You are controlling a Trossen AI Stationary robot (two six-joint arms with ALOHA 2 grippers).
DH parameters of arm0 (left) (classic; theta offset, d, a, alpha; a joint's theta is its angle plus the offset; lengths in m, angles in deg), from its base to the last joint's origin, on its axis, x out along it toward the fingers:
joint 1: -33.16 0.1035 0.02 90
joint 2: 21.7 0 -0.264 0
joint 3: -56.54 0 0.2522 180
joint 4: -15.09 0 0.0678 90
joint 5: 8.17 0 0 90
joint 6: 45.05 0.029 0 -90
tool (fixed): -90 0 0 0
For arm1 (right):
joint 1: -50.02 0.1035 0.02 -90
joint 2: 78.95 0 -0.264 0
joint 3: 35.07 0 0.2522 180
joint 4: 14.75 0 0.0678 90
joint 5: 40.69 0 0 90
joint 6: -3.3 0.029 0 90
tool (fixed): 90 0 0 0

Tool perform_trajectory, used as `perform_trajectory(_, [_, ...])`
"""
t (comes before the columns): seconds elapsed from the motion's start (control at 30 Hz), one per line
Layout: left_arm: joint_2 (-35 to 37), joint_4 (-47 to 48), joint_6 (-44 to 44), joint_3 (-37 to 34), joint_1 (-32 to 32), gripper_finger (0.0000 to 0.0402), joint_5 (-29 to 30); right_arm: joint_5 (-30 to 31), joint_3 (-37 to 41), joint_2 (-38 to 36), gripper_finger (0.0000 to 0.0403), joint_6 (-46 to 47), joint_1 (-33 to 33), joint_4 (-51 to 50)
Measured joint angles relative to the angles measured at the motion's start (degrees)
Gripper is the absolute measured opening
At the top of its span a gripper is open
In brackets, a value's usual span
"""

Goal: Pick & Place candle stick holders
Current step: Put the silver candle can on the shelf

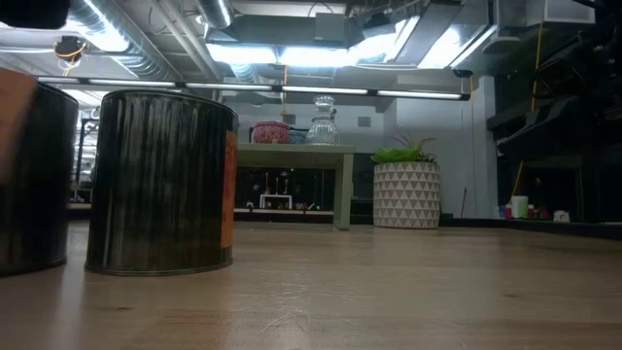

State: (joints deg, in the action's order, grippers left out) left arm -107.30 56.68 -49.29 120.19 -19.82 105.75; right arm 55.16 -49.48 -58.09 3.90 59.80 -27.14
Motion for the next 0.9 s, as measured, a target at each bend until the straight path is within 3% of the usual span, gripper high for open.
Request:
perform_trajectory(0.53, [1.99, 9.01, -0.04, 0.00, 6.84, 0.0003, -0.88, 0.00, 0.00, 0.02, 0.0044, 0.00, 0.00, 0.00])
perform_trajectory(0.9, [22.99, 3.92, -5.93, -16.02, 12.55, 0.0003, -0.46, 0.00, 0.00, 0.02, 0.0044, 0.00, -0.01, 0.00])
